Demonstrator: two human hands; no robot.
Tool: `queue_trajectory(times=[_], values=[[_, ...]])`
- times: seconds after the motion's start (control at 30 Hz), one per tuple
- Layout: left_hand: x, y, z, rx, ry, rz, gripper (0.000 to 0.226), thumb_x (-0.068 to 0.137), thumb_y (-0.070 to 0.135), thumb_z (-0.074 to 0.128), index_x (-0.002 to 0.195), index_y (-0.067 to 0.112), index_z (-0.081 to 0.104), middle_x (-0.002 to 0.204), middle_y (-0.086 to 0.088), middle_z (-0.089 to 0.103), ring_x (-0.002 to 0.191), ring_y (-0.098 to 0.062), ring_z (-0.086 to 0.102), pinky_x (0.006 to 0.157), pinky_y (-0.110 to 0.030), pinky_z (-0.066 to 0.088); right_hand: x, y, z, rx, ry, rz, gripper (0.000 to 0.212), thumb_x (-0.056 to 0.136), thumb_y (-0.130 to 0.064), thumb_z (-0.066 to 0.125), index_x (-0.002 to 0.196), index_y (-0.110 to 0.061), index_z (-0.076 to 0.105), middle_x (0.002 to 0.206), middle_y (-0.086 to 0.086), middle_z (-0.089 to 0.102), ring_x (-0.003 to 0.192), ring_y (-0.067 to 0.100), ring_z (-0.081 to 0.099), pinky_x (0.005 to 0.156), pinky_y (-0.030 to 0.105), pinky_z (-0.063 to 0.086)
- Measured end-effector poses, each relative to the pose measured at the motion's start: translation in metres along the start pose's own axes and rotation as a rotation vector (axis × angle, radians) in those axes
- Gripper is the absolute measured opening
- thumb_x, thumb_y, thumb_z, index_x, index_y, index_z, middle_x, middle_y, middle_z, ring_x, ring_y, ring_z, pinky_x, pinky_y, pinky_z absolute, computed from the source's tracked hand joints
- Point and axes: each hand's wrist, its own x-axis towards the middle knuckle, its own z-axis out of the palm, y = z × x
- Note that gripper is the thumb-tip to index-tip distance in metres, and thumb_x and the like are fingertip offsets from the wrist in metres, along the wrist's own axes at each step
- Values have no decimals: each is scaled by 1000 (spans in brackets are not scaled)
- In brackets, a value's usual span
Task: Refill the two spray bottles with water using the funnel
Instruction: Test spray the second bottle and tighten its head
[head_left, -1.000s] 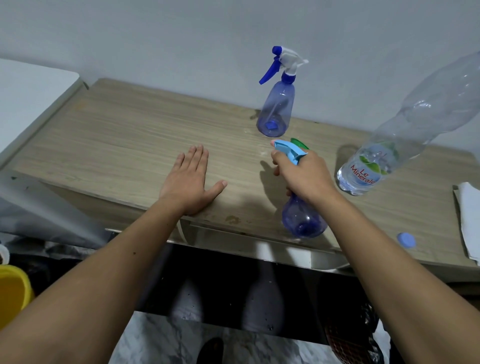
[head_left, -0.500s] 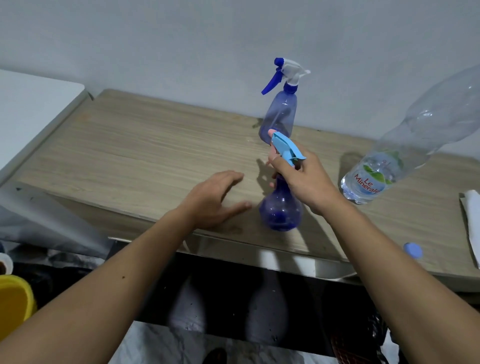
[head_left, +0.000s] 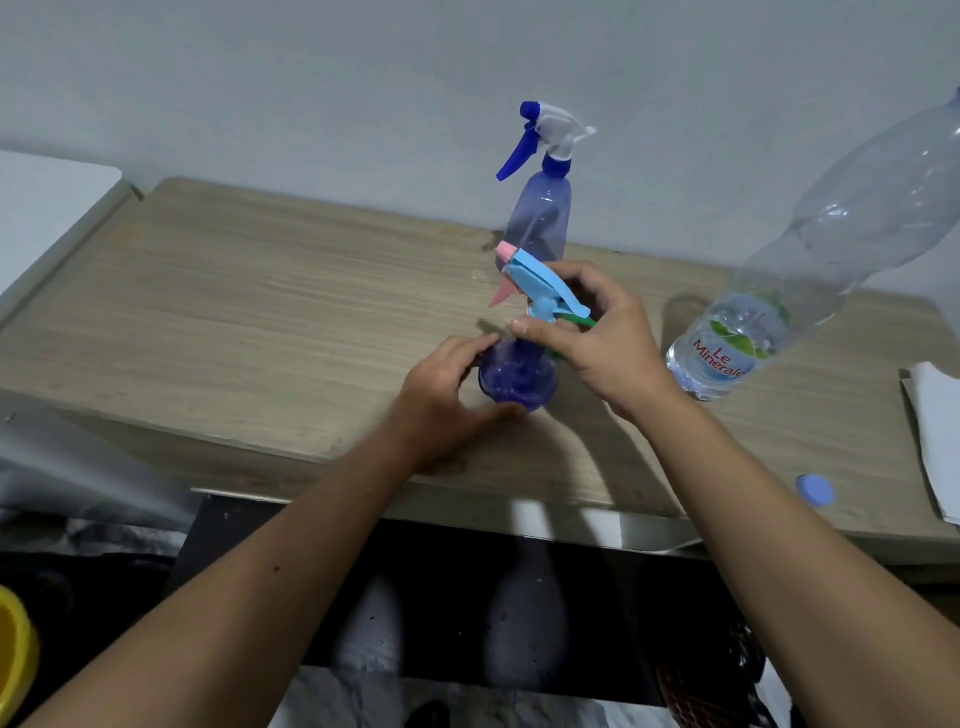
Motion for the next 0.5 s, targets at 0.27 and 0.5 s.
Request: queue_trajectory(times=[0.27,0.5], values=[[8,0,-14,-73,85,-125,87,67,57,95,131,3,70,118,-7,73,102,-18,74,89,-43,63,14,4,12,-80,75,3,34,80,-17,92,108,-18,73,99,-1,78,90,16,75,88,41,63],[46,-32,-51,52,162,-131,91,64,54,100,132,3,66,122,-8,72,108,-20,72,93,-42,62,75,-17,51,-72,28,-40,34,85,-16,88,114,-18,72,104,-5,77,99,7,73,90,24,60]])
